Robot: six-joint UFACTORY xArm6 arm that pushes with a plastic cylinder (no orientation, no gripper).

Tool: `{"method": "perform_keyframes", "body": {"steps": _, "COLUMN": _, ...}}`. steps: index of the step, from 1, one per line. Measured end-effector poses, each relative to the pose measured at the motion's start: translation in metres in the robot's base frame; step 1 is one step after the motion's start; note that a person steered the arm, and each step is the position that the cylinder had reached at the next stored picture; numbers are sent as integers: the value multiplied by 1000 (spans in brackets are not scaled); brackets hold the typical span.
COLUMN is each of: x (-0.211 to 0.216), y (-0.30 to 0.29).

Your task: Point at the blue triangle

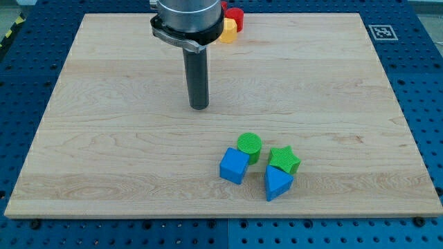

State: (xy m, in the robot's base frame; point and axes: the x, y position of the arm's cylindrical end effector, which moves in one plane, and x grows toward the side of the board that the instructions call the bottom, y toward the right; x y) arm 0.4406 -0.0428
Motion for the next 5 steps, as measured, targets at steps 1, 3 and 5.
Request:
{"method": "perform_keyframes", "body": {"steps": 1, "x": 0, "y": 0}}
{"method": "perform_keyframes", "body": {"steps": 3, "x": -1, "y": 11}}
{"method": "perform_keyframes", "body": {"steps": 5, "x": 40, "y": -22}}
